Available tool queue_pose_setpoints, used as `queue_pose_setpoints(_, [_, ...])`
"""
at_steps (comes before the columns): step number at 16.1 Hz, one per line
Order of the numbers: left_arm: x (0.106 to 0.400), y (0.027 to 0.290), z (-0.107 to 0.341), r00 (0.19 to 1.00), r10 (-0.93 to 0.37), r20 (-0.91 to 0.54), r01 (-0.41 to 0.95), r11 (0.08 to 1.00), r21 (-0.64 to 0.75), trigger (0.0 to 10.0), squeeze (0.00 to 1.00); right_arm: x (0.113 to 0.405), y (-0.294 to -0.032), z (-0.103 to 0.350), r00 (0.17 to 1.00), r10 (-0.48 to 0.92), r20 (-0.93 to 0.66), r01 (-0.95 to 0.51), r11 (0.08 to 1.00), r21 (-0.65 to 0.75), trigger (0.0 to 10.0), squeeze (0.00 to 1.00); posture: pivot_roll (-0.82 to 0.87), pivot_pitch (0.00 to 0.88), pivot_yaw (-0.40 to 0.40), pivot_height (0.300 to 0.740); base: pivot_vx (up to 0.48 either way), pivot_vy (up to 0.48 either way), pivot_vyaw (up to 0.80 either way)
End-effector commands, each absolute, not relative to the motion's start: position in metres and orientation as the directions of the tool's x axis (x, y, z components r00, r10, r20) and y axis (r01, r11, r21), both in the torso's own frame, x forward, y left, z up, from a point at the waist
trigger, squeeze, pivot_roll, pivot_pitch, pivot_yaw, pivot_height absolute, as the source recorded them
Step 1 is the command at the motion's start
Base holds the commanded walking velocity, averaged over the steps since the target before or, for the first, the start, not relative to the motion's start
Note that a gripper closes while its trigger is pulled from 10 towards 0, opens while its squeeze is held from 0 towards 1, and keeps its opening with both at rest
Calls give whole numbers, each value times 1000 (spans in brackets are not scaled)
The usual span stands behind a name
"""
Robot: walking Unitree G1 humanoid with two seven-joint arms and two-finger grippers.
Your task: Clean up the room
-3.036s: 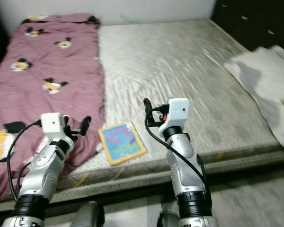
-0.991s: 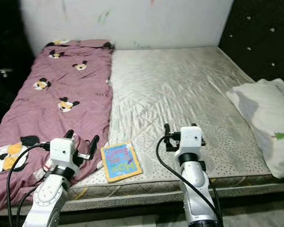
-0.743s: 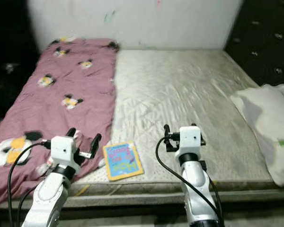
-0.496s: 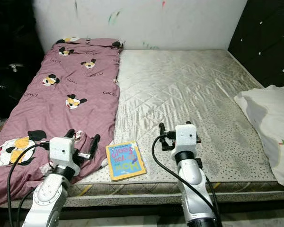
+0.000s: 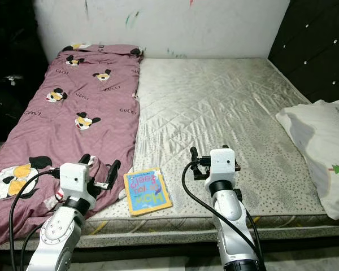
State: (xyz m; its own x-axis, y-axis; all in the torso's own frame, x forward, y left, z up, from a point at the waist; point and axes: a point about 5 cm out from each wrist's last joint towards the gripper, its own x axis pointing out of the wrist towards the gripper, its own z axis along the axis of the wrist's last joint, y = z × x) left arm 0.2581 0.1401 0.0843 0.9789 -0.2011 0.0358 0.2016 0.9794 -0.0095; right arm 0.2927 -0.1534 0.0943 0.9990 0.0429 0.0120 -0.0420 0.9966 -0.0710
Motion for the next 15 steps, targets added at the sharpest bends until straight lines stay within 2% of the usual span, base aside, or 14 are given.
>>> queue_pose_setpoints(1, [259,139,90,976,-212,53,213,977,-10,10000,0,294,-153,98,999,43,20,-42,997,-61,10000,0,-11,32,-27,740,300,0,0])
queue_pose_setpoints(4, [259,140,90,976,-209,55,210,978,-8,10000,0,294,-154,98,999,41,18,-40,998,-52,10000,0,-10,32,-27,740,318,0,0])
queue_pose_setpoints(6, [257,153,93,992,-100,78,101,995,-11,10000,0,293,-152,98,998,60,18,-59,997,-49,10000,0,-7,32,-31,740,0,0,0])
queue_pose_setpoints(13, [255,157,94,994,-75,73,76,997,-11,10000,0,297,-145,98,996,91,14,-90,995,-43,10000,0,6,34,-44,740,0,0,0])
queue_pose_setpoints(15, [256,157,95,995,-73,74,74,997,-9,10000,0,296,-146,98,995,103,7,-102,992,-80,10000,0,3,35,-43,740,0,0,0])
